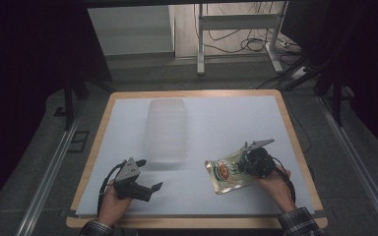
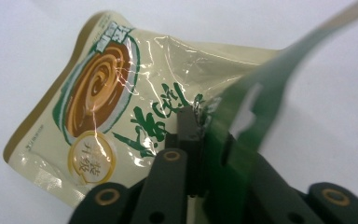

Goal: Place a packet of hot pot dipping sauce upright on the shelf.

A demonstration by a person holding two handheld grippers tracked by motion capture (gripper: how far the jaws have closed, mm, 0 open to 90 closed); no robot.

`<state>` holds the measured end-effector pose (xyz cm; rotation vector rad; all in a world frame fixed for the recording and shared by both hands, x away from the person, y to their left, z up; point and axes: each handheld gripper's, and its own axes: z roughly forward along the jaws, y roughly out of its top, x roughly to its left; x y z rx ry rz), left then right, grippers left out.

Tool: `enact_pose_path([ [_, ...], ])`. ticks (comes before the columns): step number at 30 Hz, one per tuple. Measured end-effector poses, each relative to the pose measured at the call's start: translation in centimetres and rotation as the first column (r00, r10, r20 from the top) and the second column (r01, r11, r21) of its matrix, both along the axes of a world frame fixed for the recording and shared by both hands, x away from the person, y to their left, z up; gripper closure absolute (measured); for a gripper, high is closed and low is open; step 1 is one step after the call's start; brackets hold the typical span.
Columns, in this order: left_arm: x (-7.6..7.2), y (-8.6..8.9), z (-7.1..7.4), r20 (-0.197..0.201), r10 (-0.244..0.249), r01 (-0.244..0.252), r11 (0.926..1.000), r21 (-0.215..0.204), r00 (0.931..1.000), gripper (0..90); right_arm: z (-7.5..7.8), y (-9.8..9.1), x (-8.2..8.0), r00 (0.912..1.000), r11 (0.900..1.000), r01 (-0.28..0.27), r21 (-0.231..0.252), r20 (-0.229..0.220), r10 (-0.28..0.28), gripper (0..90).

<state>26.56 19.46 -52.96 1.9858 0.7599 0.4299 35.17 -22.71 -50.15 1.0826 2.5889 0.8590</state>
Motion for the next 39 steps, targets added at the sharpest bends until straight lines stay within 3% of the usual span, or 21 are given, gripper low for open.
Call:
enact_pose_path([
  [6,0.0,0.0,0.0,0.002,0.004,-0.004,1.0,-0.001,1.0,0.3,1.2,-0.2,-0.5,0.9989,0.9986,-0.018,0.05,0.043,0.016,89.4],
  [16,0.0,0.1,0.1,0.005,0.009,-0.009,1.0,-0.001,0.9999,0.4,2.5,-0.3,-0.7,0.9974,0.994,-0.045,0.099,0.061,0.039,89.5],
  [17,0.0,0.1,0.1,0.005,0.008,-0.008,1.0,-0.001,1.0,0.4,2.8,-0.3,-0.8,0.995,0.9921,-0.068,0.105,0.08,0.06,89.4],
  [23,0.0,0.1,0.1,0.007,0.01,-0.01,1.0,0.0,0.9999,0.3,3.8,0.0,-0.8,0.9918,0.9877,-0.091,0.127,0.101,0.079,89.5],
  [39,0.0,0.2,0.1,0.005,0.011,-0.011,0.9998,-0.019,0.9999,0.3,6.6,1.1,-1.0,0.9823,0.9708,-0.162,0.176,0.122,0.142,89.7],
])
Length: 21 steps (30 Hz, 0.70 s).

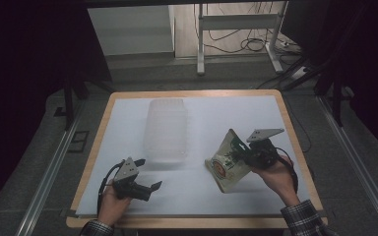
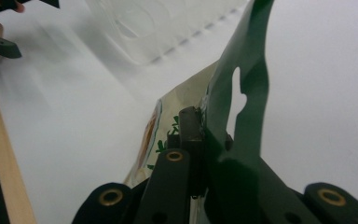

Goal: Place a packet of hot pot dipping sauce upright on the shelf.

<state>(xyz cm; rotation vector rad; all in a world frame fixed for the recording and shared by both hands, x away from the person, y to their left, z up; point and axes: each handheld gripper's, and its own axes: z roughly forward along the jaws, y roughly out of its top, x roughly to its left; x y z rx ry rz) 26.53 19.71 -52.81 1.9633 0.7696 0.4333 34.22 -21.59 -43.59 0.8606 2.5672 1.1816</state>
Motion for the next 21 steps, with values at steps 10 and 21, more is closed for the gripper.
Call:
enact_pose_path([
  [10,0.0,0.0,0.0,0.002,-0.004,0.004,1.0,0.005,1.0,0.3,2.1,0.6,0.0,0.999,0.9997,-0.022,-0.006,0.039,0.022,89.7],
  [21,0.1,-0.1,0.0,-0.001,-0.007,0.007,0.9999,0.009,1.0,0.3,3.3,0.7,1.2,0.9971,0.9996,-0.002,-0.028,0.076,0.004,89.7],
])
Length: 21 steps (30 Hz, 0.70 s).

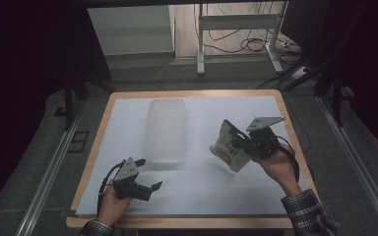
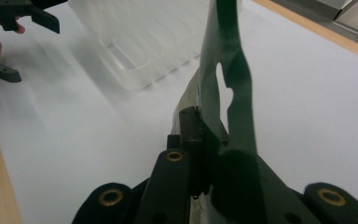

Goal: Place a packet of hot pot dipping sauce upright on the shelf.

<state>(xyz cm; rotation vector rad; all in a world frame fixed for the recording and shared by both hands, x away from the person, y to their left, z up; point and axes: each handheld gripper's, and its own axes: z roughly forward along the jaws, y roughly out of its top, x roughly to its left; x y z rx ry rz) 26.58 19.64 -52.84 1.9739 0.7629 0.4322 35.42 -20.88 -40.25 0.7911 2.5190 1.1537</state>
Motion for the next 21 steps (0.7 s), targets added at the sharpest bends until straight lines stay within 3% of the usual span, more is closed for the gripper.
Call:
enact_pose_path([
  [21,0.0,0.1,0.0,-0.002,-0.001,0.001,0.9999,-0.016,1.0,0.3,1.8,1.4,3.2,0.9998,0.9999,-0.012,0.001,0.013,0.012,89.7],
])
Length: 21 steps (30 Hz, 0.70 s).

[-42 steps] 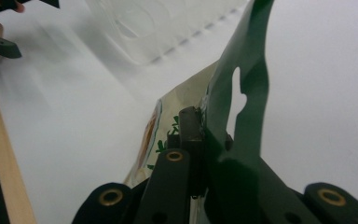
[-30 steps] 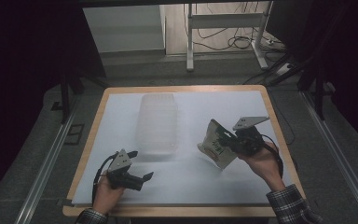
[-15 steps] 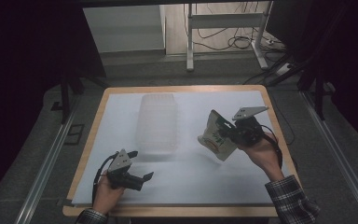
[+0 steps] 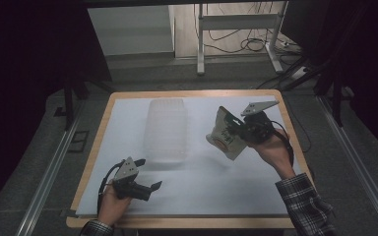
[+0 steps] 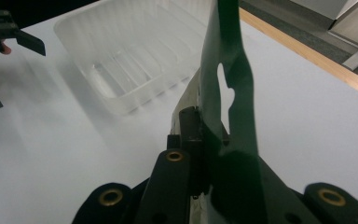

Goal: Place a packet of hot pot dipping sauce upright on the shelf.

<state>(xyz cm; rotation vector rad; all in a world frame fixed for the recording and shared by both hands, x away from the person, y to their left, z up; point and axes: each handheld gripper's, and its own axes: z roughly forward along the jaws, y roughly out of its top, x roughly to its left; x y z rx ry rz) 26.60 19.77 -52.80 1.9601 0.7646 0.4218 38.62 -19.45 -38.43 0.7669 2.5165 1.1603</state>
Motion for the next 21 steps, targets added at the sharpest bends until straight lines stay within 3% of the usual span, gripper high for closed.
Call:
enact_pose_path([
  [21,0.1,0.1,0.0,-0.008,-0.008,0.008,1.0,-0.003,0.9999,0.0,1.0,2.1,2.9,0.9996,0.9997,-0.021,0.014,0.019,0.021,89.7],
])
